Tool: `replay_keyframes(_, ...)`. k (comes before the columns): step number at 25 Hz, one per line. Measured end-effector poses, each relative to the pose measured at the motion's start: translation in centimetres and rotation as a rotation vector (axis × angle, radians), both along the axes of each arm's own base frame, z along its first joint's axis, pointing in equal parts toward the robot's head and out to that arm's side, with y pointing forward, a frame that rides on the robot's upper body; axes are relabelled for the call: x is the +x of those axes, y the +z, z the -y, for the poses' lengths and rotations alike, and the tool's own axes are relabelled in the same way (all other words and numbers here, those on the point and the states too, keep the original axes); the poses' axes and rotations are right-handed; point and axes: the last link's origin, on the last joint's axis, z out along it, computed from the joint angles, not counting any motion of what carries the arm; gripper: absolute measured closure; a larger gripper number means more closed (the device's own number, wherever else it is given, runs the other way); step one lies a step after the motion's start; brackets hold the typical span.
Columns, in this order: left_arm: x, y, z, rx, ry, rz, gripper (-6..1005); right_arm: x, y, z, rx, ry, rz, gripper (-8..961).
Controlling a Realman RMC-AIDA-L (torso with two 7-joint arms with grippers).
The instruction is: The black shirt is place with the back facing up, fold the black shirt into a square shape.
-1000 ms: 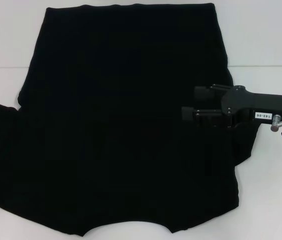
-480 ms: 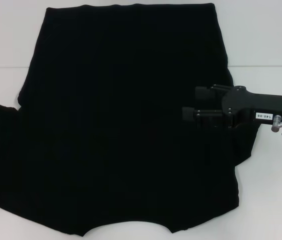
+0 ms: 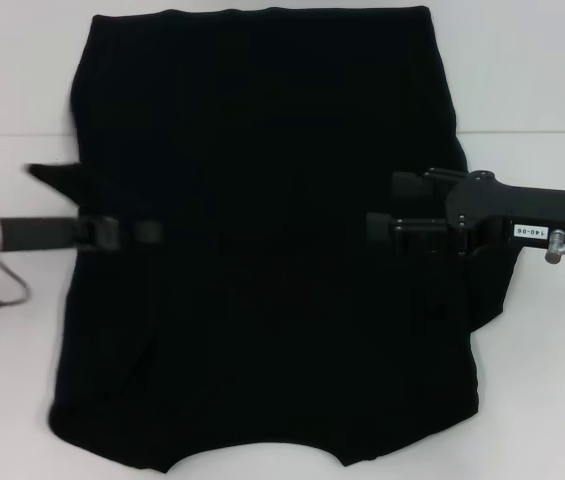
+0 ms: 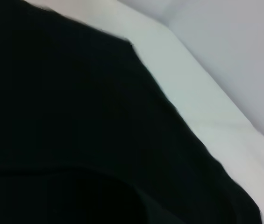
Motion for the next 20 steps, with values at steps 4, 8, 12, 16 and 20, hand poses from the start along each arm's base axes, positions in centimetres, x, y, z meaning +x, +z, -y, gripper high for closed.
replay_keyframes(4, 0.9, -1.8, -0.5, -0.026, -0.033, -0.05, 901, 0.1, 0.1, 0.0, -0.001, -0.007, -0.001, 38)
replay_keyframes(8, 0.8, -1.2, -0.3, 0.003, -0.052, -0.04, 821, 0.4, 0.7, -0.2, 0.007, -0.039, -0.015, 38)
replay_keyframes(12, 0.7, 0.4, 0.5, 0.052, -0.119, -0.003, 692, 0.9, 1.9, -0.7, 0.024, -0.093, -0.033, 38)
replay_keyframes(16, 1.7, 1.3, 2.1, 0.074, -0.282, 0.099, 597, 1.9, 3.8, -1.7, 0.024, -0.226, -0.045, 38)
replay_keyframes(20, 2.2, 0.3, 3.6, 0.061, -0.453, 0.133, 502, 3.7, 6.1, -3.3, -0.006, -0.46, 0.006, 39)
